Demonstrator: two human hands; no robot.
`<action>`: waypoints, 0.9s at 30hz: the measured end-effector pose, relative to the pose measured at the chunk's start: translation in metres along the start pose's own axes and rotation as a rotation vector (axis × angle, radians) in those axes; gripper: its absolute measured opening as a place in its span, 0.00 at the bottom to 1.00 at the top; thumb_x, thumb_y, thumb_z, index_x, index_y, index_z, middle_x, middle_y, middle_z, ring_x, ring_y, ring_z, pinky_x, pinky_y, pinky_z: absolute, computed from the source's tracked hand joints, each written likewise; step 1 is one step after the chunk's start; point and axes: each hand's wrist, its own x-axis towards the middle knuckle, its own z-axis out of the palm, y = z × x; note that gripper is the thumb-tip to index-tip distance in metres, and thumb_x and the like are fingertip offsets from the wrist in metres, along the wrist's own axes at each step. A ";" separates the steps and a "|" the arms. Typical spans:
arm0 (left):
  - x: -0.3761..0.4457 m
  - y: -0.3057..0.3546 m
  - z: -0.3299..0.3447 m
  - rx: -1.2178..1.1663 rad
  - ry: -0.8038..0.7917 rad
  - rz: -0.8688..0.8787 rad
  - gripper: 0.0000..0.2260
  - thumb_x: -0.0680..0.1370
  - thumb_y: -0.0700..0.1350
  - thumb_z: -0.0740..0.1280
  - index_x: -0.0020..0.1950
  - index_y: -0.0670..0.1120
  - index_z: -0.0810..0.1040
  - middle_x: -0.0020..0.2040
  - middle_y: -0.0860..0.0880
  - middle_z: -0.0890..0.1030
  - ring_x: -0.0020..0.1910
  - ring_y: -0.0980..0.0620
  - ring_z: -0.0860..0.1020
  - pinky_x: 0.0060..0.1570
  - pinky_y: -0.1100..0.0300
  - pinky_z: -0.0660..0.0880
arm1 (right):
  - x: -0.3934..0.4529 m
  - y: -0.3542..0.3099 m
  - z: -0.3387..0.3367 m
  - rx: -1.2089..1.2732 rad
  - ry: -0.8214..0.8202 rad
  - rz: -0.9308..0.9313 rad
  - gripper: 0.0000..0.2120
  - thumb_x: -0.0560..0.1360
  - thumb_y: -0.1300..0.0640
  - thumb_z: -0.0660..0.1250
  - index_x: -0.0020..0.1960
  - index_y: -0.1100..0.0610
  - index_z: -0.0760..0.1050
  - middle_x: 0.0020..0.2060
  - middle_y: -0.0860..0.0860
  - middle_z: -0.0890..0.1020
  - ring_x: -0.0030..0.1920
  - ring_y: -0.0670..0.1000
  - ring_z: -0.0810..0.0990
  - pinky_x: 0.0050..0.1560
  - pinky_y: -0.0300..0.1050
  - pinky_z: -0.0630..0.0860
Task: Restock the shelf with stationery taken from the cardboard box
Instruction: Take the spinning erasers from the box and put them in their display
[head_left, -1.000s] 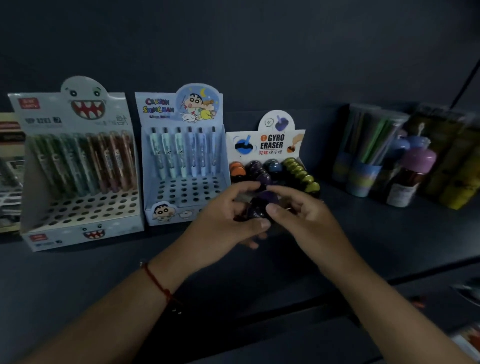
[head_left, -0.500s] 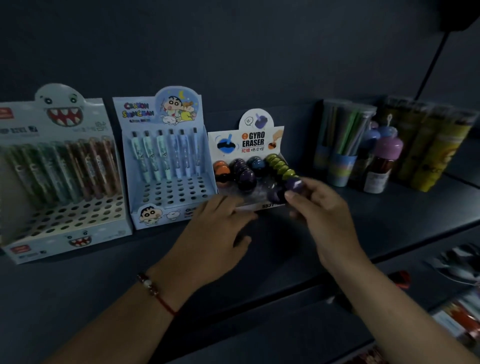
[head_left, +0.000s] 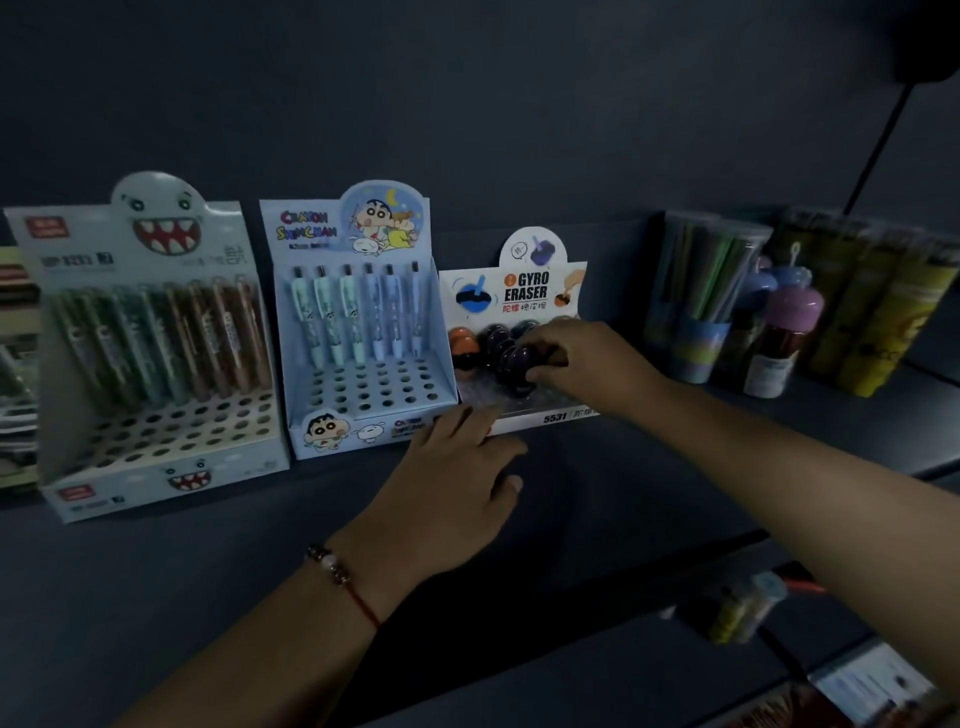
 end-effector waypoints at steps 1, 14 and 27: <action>0.000 0.000 0.000 -0.004 0.004 -0.001 0.19 0.83 0.55 0.55 0.74 0.56 0.66 0.77 0.54 0.56 0.76 0.53 0.48 0.74 0.53 0.48 | 0.000 0.000 0.001 0.020 0.007 0.013 0.20 0.71 0.59 0.75 0.61 0.53 0.78 0.51 0.51 0.83 0.50 0.50 0.81 0.56 0.48 0.77; 0.003 0.000 0.003 0.010 0.060 0.033 0.18 0.82 0.54 0.56 0.70 0.53 0.70 0.71 0.49 0.63 0.71 0.49 0.57 0.71 0.52 0.58 | -0.013 -0.007 0.018 -0.080 0.080 0.132 0.15 0.71 0.57 0.74 0.57 0.54 0.80 0.51 0.51 0.83 0.51 0.50 0.81 0.53 0.47 0.77; -0.006 0.014 -0.010 -0.333 0.060 0.202 0.17 0.79 0.52 0.65 0.68 0.60 0.72 0.70 0.61 0.69 0.66 0.68 0.62 0.61 0.78 0.53 | -0.113 -0.034 -0.040 0.006 0.020 0.203 0.29 0.78 0.55 0.65 0.76 0.41 0.61 0.72 0.41 0.68 0.69 0.38 0.66 0.63 0.32 0.63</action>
